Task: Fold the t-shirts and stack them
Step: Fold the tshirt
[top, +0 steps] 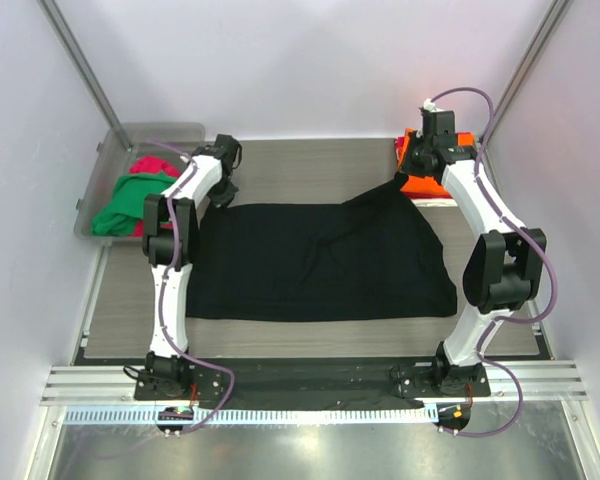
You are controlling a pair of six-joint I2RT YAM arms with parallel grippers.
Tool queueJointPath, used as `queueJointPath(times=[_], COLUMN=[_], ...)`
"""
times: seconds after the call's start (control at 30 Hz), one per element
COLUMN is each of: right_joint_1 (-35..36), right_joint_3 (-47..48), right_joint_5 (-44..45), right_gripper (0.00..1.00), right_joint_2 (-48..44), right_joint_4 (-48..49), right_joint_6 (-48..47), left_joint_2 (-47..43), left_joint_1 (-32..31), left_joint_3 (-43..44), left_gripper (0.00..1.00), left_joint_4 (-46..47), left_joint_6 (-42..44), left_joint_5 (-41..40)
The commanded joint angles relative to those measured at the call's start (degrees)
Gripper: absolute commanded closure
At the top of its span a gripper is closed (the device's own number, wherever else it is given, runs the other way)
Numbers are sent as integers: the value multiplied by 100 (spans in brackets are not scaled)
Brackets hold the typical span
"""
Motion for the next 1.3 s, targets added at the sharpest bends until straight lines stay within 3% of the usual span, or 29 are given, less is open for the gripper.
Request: queueJointPath(times=[0.0,0.4,0.8,1.27], right_joint_1=[39,57,48,39], right_joint_3=[-41,-2018,-3829,-5508], right_joint_5=[-312,-638,397,1277], right_gripper=[99,99,99,99], right_joint_2=[-702,-2248,-4146,-6001], right_joint_4=[67,172,146,-416], right_joint_6=[110,365,1251,2667], left_joint_2=[-605,-2511,-3918,-4824], left_joint_1=[-66,-329,-488,-751], left_joint_3=[-394,-2196,-3910,-5054], left_gripper=[100,100,100,100], left_joint_4=[-297,-192,28,195], left_joint_6=[-134,-371,-521,-697], left_joint_5=[-36,-607,-828,-1003])
